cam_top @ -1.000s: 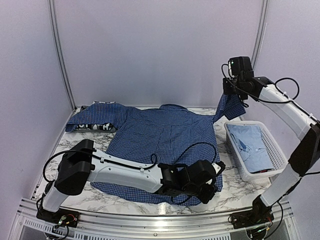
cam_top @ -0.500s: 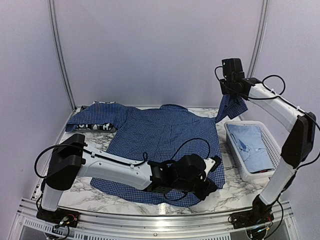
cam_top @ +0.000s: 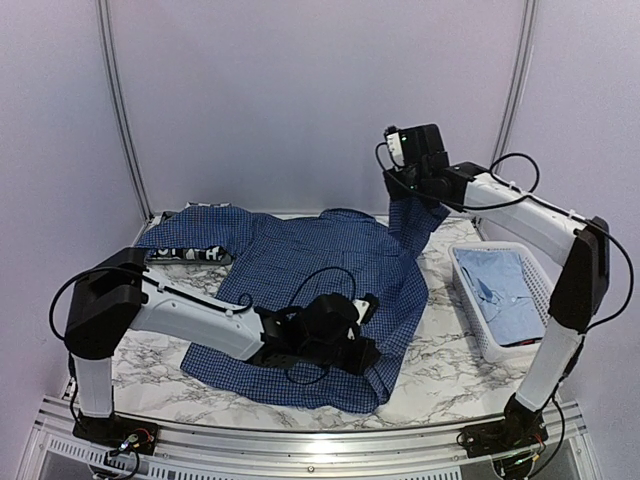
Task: Fold and stack the long sleeve shirts
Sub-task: Fold the flattened shirt at the center of the board.
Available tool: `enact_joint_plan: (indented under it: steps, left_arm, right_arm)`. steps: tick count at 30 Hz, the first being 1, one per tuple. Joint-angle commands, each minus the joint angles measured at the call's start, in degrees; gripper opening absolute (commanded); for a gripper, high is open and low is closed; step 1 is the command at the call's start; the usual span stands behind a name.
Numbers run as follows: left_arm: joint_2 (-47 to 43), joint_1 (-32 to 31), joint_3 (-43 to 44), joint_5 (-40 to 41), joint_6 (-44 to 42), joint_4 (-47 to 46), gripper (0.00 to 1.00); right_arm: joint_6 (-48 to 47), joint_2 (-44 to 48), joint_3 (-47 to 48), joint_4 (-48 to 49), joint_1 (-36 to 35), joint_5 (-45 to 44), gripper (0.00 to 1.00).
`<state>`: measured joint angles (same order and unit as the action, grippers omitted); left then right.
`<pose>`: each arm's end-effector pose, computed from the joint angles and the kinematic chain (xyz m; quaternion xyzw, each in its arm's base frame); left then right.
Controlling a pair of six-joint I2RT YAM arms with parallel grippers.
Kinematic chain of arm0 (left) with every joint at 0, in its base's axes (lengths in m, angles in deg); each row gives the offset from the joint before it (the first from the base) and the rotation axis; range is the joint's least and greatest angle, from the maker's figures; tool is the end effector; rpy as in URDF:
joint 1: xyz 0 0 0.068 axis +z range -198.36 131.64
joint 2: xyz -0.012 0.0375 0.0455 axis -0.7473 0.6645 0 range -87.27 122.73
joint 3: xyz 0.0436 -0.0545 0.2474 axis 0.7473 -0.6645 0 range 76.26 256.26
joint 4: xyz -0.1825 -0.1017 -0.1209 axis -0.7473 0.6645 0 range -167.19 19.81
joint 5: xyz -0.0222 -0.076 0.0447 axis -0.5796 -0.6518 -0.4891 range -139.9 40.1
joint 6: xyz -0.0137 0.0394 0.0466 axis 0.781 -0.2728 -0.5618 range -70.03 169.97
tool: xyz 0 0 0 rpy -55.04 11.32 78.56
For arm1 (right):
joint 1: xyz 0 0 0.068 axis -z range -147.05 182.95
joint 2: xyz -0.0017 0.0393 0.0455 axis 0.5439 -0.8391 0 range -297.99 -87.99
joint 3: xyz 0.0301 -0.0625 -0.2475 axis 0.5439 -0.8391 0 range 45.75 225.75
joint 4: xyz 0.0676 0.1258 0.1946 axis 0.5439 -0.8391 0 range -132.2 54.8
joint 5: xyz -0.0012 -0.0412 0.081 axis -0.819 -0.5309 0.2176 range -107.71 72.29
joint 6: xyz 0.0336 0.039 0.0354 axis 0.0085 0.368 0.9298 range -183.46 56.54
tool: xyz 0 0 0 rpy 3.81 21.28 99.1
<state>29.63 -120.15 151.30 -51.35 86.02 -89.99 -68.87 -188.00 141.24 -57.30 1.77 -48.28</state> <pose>0.1378 -0.4230 0.1709 0.2706 0.8182 -0.4163 0.2898 0.3490 0.1829 0.3480 -0.1262 0.8229 -0.1056 0.5439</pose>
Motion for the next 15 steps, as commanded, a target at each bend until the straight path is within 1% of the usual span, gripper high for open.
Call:
enact_joint_plan:
  steps: [1,4,8,10,11,13,15]
  left_arm:
    - [-6.0,0.6,-8.4,4.2,2.8,-3.3,0.00]
    - [-9.5,0.6,-14.5,5.9,4.2,-5.0,0.00]
    - [-13.7,0.5,-20.5,7.4,6.0,-7.6,0.00]
    - [-15.6,0.6,-21.9,8.5,6.5,-7.7,0.05]
    - [-16.1,0.5,-22.4,9.0,6.6,-7.7,0.09]
    - [-17.3,0.5,-23.1,10.0,6.6,-7.7,0.11]
    - [-18.9,0.9,-24.0,10.4,6.5,-7.5,0.16]
  right_arm:
    - [0.9,-5.9,3.8,3.3,-5.5,8.2,0.01]
    - [0.8,-10.0,7.0,3.5,-8.2,9.1,0.01]
    - [2.0,-14.8,11.7,3.2,-8.7,11.3,0.00]
    - [2.4,-16.1,12.9,2.9,-8.7,12.7,0.00]
    - [2.7,-16.4,13.0,3.0,-8.7,14.0,0.00]
    - [3.6,-16.7,12.8,2.7,-8.7,16.3,0.01]
    - [4.5,-16.6,11.9,2.3,-8.8,19.4,0.06]
